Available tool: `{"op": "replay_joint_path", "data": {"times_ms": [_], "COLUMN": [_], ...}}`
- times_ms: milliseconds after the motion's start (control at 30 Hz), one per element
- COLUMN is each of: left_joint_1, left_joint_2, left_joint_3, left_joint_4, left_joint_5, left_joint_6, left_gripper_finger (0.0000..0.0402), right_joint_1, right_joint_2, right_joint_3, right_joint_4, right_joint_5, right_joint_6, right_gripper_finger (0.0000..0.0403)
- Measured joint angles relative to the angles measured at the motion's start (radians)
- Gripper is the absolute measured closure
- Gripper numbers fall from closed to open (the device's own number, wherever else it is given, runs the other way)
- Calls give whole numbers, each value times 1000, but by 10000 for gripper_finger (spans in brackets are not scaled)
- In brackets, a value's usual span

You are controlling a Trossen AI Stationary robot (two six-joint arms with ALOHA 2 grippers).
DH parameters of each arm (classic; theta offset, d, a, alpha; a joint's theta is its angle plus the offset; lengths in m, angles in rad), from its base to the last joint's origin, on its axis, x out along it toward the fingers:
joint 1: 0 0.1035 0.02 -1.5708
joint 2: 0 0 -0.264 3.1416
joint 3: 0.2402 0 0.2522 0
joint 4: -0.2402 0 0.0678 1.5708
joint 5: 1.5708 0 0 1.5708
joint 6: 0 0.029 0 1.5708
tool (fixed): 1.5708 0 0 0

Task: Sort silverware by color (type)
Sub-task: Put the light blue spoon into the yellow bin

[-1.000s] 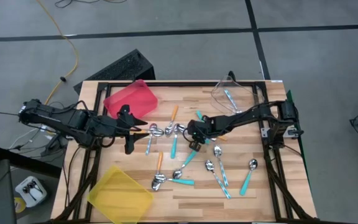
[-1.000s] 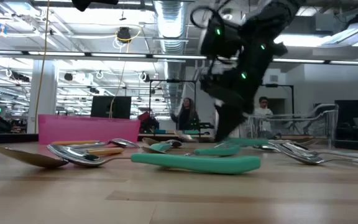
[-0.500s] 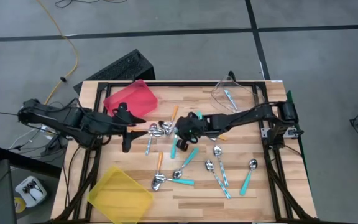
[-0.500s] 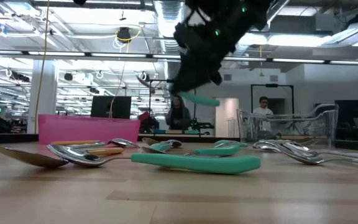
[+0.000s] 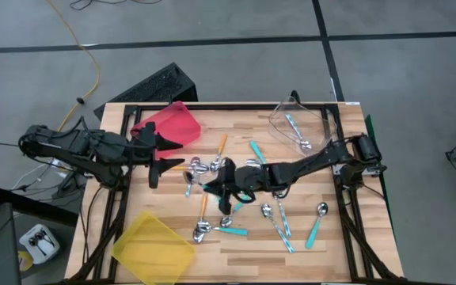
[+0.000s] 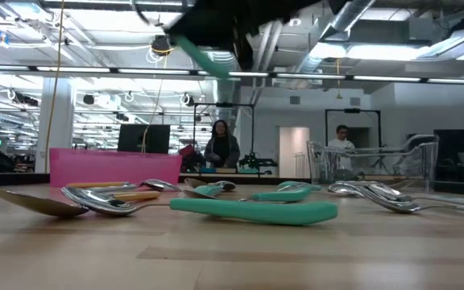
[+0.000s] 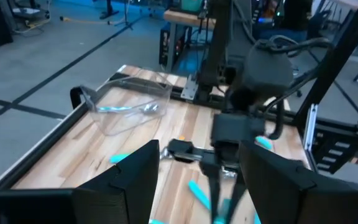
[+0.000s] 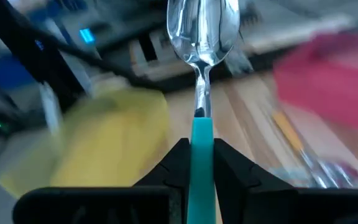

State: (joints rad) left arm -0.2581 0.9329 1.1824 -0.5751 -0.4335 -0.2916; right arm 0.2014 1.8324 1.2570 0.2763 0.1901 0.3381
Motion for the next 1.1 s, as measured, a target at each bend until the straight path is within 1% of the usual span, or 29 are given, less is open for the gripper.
{"op": "replay_joint_path", "data": {"times_ms": [100, 167, 233, 300, 433, 733, 933, 967, 1033, 1100], "left_joint_1": [0, 0, 0, 0, 0, 2, 2, 2, 2, 2], "left_joint_2": [0, 1, 1, 1, 0, -5, -5, -4, -4, -4], "left_joint_3": [17, 23, 34, 47, 62, 91, 98, 98, 98, 98], "left_joint_4": [6, 20, 19, 21, 20, 21, 18, 16, 11, 7], "left_joint_5": [-3, -7, -10, -12, -12, -26, -26, -26, -26, -26], "left_joint_6": [10, 18, 18, 18, 18, 21, 21, 21, 21, 21], "left_gripper_finger": [196, 196, 196, 196, 196, 196, 196, 196, 196, 196], "right_joint_1": [35, 59, 81, 100, 130, 137, 141, 141, 141, 140], "right_joint_2": [45, 104, 148, 214, 331, 588, 746, 767, 778, 785], "right_joint_3": [-2, 38, 85, 169, 358, 850, 1083, 1102, 1082, 1074], "right_joint_4": [88, 129, 114, 131, 92, -157, -262, -272, -247, -272], "right_joint_5": [18, 19, 20, 20, 20, 12, -47, -60, -85, -89], "right_joint_6": [34, 50, 54, 53, 9, -16, 7, 13, 32, 52], "right_gripper_finger": [331, 331, 331, 331, 331, 331, 331, 331, 331, 331]}}
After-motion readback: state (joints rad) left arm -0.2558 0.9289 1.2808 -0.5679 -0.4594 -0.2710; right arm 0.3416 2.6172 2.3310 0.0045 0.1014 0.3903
